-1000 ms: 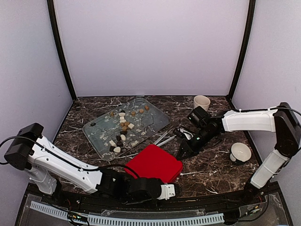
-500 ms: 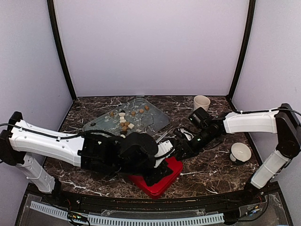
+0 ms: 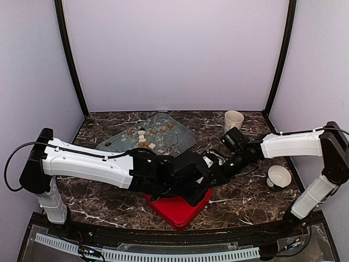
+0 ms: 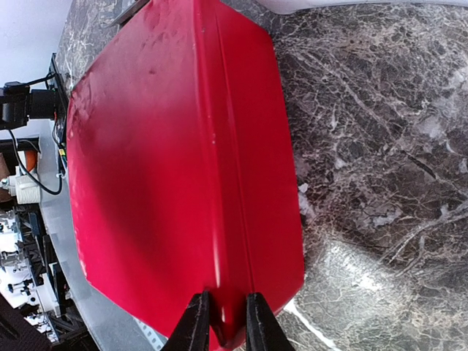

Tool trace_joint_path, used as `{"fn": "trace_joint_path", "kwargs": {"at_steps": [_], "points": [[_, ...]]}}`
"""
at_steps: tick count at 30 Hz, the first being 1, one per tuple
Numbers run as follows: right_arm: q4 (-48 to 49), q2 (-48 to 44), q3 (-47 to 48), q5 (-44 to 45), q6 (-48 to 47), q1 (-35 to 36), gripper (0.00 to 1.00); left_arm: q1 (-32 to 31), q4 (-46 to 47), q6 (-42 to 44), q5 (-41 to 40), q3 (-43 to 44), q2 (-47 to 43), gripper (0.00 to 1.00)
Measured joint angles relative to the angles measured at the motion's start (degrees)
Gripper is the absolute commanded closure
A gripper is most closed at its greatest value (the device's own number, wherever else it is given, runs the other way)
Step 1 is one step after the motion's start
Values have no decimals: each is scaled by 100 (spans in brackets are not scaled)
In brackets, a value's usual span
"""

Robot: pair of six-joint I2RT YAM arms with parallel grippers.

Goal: Pack the chocolate

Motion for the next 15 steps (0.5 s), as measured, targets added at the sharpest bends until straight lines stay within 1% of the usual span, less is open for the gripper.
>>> {"fn": "trace_joint_path", "kwargs": {"at_steps": [3,9,15], "points": [[68,-15,-48,-28,2,-9,83,118,55,-120,48,4,0,98],[190,-48,-138,-87,9,-33,83,284,363,-205,389,-57,37,100],[142,-46,-155,-42,9,-59,83,291,1080,-573,984,-697,520,100]]}}
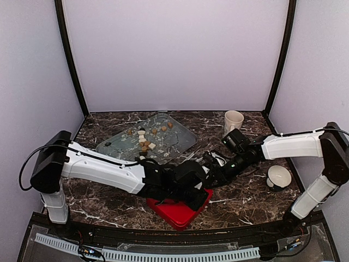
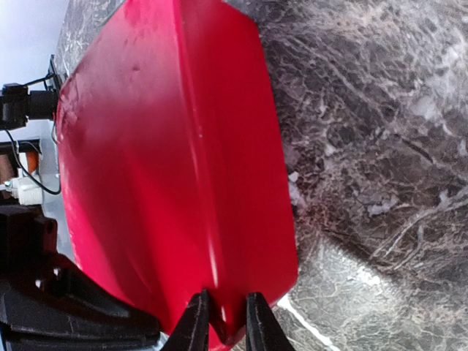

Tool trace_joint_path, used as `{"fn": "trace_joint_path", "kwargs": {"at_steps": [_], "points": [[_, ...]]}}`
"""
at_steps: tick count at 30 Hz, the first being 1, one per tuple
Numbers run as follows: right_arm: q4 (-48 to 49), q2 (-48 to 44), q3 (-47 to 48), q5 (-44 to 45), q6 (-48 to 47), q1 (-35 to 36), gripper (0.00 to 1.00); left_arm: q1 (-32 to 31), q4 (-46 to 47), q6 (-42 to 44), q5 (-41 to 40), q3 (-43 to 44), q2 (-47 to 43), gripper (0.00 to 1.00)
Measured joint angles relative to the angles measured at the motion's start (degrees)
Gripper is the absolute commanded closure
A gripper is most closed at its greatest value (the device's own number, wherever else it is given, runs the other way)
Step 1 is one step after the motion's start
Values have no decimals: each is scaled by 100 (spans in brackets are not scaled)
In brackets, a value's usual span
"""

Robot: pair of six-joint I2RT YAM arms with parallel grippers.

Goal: Pack the chocolate

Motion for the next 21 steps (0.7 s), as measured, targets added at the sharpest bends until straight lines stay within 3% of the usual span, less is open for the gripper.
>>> {"fn": "trace_joint_path", "kwargs": {"at_steps": [10,15,21], "points": [[0,17,-85,-109,15,-70,84,59,297,-107,249,-7,57,100],[-2,17,-85,-111,22,-72,82,22,-326,398,87,114,-162,100],[-118,37,-39,-116,28,-70,80,-122,-1012,925,-111,83,-1213,100]]}}
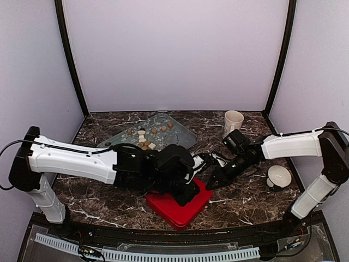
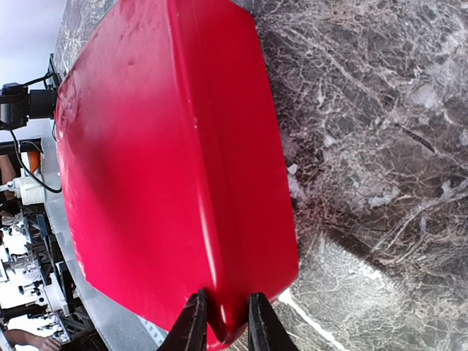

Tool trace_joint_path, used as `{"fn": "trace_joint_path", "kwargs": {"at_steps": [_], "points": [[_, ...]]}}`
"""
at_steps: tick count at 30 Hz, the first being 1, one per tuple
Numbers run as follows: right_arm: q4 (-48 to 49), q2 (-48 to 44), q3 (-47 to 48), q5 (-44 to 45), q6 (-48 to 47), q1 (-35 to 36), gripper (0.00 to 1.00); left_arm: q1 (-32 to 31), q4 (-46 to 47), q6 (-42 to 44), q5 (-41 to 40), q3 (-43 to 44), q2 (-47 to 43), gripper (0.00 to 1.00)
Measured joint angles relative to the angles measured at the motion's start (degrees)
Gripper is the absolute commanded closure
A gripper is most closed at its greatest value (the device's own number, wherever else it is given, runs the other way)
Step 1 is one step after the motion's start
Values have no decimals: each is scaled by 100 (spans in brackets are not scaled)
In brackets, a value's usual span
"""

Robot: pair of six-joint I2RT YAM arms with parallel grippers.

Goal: Pack the chocolate

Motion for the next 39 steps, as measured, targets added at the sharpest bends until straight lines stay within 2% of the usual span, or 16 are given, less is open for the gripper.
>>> {"fn": "trace_joint_path", "kwargs": {"at_steps": [6,12,14,20,24,29,34,39], "points": [[-162,26,72,4,-2,2,80,-313,-181,111,85,-579,-981,100],[-214,39,92,-2,-2,2,80,-411,-175,-114,501,-1377,-518,100],[-243,42,94,-35,-7,11,81,-415,92,-219,627,-1547,-308,100],[-275,52,116,-35,-9,11,80,-433,240,-334,826,-1558,-286,100],[-345,81,164,-28,-20,11,76,-417,-166,-319,767,-1366,-297,99],[-538,107,289,101,0,17,61,81,-756,-533,682,-1311,-726,93],[-894,59,463,363,92,7,58,931,-1257,-844,439,-1298,-1585,88],[-1040,-144,758,529,170,-37,58,1266,-1567,-1003,415,-1318,-2173,96]]}}
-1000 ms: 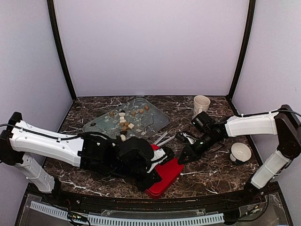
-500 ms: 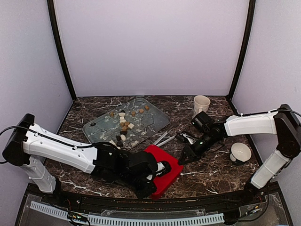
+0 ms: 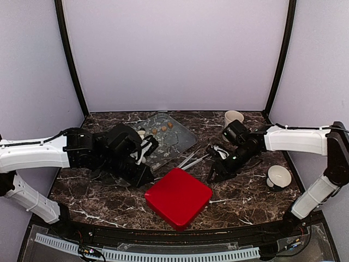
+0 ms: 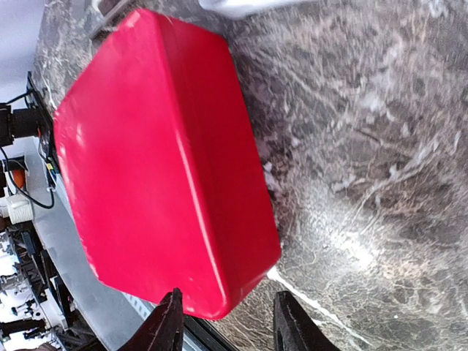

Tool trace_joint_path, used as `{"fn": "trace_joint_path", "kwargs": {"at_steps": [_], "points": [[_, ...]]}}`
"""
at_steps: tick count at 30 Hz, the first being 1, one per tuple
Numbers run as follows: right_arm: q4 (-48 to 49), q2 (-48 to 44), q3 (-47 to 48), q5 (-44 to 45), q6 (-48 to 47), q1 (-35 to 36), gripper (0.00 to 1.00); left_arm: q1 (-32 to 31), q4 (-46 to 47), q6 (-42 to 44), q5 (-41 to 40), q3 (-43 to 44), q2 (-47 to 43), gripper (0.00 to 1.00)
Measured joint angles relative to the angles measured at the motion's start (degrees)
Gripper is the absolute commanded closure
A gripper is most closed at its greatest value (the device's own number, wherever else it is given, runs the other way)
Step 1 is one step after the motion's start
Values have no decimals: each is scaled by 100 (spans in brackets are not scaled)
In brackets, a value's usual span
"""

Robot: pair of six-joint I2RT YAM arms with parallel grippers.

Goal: Pack the chocolate

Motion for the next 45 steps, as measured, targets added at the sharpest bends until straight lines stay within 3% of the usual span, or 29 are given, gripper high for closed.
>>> {"fn": "trace_joint_path", "kwargs": {"at_steps": [9,12,16,26,35,39,45], "points": [[118,-28,50,-22,72,-2,60,114,35,-203,199,-859,719,100],[186,-20,-109,-63,101,-2,60,114,-22,-229,232,-791,789,100],[188,-17,-258,-94,131,-2,61,114,-262,-118,179,-448,826,100],[278,-17,-273,-122,192,-2,61,114,-317,540,-208,1530,1434,100],[361,-22,-444,-151,310,-11,61,387,197,643,-354,1679,3110,100],[369,-52,-487,-160,321,-11,63,518,393,669,-269,2013,3353,100],[170,-164,-223,-59,186,-7,75,551,323,688,-66,1956,3294,99]]}}
